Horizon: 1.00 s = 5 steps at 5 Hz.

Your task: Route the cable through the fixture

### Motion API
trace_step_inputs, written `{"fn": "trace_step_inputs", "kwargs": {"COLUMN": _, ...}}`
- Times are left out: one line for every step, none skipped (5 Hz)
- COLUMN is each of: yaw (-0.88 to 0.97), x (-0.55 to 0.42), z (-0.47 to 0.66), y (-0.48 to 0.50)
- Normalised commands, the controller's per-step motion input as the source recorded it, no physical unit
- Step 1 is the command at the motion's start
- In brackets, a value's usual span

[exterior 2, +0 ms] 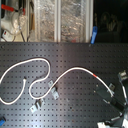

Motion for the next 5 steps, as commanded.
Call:
{"fn": "trace_step_inputs", "kwargs": {"yaw": 0.00, "x": -0.007, "z": 0.00, "y": 0.009}}
{"fn": "trace_step_inputs", "kwargs": {"yaw": 0.00, "x": 0.025, "z": 0.07, "y": -0.069}}
{"fn": "trace_step_inputs", "kwargs": {"yaw": 0.00, "x": -0.099, "z": 0.45, "y": 0.004}}
{"fn": "trace_step_inputs", "kwargs": {"yaw": 0.00, "x": -0.078, "z": 0.50, "y": 0.037}}
{"fn": "trace_step_inputs", "kwargs": {"yaw": 0.00, "x": -0.058, "z": 0.50, "y": 0.039}}
